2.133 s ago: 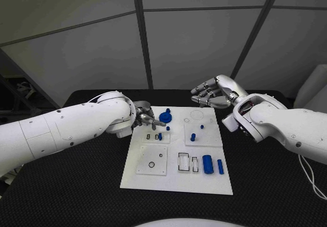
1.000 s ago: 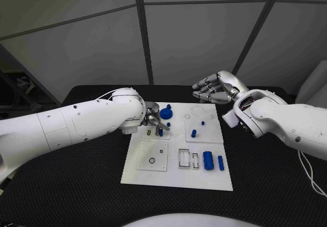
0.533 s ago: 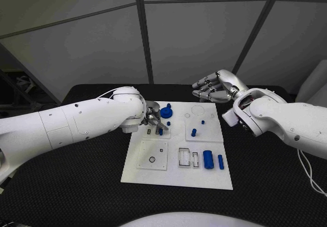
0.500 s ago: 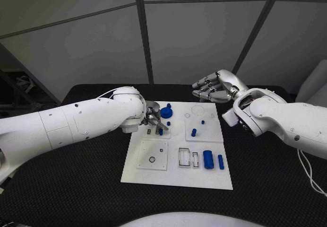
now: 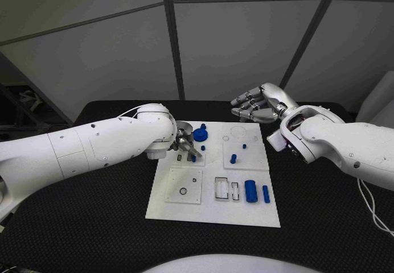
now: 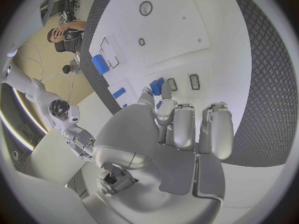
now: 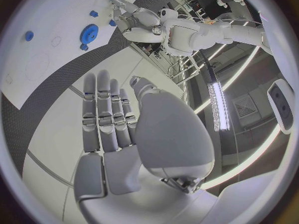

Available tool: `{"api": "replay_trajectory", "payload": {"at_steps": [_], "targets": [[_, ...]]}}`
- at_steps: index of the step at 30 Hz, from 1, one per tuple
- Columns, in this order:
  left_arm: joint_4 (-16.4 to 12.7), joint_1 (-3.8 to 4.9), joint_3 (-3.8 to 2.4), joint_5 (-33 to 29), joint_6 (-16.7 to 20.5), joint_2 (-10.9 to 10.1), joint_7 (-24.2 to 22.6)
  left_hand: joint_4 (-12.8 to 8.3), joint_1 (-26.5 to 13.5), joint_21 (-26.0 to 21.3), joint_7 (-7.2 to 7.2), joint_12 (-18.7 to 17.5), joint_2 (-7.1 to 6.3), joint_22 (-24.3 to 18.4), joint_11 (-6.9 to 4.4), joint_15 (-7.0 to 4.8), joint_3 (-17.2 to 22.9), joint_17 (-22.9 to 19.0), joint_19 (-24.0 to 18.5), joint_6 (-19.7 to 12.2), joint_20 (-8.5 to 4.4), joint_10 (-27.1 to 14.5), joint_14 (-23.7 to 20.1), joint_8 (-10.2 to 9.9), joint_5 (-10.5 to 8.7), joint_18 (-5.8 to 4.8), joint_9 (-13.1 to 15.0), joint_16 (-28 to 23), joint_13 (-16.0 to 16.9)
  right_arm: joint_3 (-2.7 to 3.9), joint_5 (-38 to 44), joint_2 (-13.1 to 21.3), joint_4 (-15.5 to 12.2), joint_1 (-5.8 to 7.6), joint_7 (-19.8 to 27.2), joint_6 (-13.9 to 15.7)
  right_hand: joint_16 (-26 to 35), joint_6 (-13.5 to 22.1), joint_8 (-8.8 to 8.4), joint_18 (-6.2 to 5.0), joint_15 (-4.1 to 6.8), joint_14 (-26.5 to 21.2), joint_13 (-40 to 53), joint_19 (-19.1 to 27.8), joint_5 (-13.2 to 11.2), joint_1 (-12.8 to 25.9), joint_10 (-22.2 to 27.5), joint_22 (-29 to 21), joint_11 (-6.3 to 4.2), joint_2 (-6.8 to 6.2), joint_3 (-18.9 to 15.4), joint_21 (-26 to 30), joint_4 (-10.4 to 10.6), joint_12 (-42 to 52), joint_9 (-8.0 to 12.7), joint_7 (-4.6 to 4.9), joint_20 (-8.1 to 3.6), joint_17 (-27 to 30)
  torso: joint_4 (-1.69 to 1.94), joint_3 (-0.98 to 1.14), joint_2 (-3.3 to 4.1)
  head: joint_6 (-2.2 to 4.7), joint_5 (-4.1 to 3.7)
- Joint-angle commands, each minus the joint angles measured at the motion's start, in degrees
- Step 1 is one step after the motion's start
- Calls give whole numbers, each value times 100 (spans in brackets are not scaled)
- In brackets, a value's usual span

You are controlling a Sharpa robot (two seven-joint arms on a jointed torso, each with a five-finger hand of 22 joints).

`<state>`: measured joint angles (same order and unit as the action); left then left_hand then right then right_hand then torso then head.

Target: Assemble the parts on the task board

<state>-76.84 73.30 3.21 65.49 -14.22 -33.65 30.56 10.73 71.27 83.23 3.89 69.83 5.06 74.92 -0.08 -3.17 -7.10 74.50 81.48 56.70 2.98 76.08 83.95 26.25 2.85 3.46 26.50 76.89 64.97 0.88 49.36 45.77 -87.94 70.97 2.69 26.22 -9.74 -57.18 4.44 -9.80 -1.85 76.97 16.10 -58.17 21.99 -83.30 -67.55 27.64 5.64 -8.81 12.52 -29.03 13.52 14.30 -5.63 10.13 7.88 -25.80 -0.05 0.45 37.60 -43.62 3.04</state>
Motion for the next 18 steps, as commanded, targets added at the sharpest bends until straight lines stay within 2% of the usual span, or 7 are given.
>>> {"api": "replay_trajectory", "payload": {"at_steps": [1, 8, 15, 17, 18], "targets": [[1, 8, -1, 8, -153, 10, 44, -45, 58, 23, 1, -11, 6, 344, -10, -38, 4, 9, 33, -37, -5, -36, 188, 37, -5, -72, 8, -23, 11, 5, -17, -11, 3, 12, 20, -33, 23, 15, -37, -55, -23, 3, -8, -11, 33, 0, 40, -9, 7, -36, 2, 30, -20, -36, 9, 18, 39, 10, -1, 1, 1, -3, -3], [5, 8, 0, -43, -165, 13, 44, -172, 228, 24, -24, -16, 79, 353, -34, -52, 160, 15, 32, -59, -12, -32, 189, 38, -2, -72, 50, -28, 22, 5, -17, -21, 18, 12, 21, -37, 23, 15, -37, -55, -23, 3, -8, -11, 33, 0, 40, -9, 7, -36, 2, 30, -20, -36, 9, 18, 39, 10, 2, 1, 1, -12, -4], [11, 8, 0, -216, -132, 6, 44, -559, 740, 24, -60, -96, 246, 371, -83, -98, 790, 28, 30, -149, -54, -79, 192, -41, 31, -71, 80, -38, 3, 4, -17, -31, 30, 12, 23, -42, 32, 17, -36, -55, -26, 4, -13, -11, 49, 7, 42, -12, 9, -31, 4, 37, -18, -37, 9, 20, 41, 10, -1, 3, 3, -21, 3], [3, 8, 0, -270, -89, -4, 43, -690, 707, 18, -26, -156, 118, 379, -62, -85, 1288, 36, 27, -161, -60, -95, 195, -92, 401, -69, 108, -49, -12, 4, -17, -32, 35, 12, 19, -45, 32, 17, -36, -55, -26, 4, -13, -11, 49, 7, 42, -12, 9, -31, 4, 37, -18, -37, 9, 20, 41, 10, -1, 2, 1, -24, 4], [-5, 8, 0, -284, -60, -12, 42, -779, 730, 13, -45, -183, 55, 377, -52, -93, 1547, 41, 21, -175, -58, -103, 196, -108, 468, -67, 123, -52, -23, 4, -17, -33, 38, 12, 15, -47, 32, 17, -36, -55, -26, 4, -13, -11, 49, 7, 42, -12, 9, -31, 4, 37, -18, -37, 9, 20, 41, 10, 0, 2, -1, -25, 3]]}}
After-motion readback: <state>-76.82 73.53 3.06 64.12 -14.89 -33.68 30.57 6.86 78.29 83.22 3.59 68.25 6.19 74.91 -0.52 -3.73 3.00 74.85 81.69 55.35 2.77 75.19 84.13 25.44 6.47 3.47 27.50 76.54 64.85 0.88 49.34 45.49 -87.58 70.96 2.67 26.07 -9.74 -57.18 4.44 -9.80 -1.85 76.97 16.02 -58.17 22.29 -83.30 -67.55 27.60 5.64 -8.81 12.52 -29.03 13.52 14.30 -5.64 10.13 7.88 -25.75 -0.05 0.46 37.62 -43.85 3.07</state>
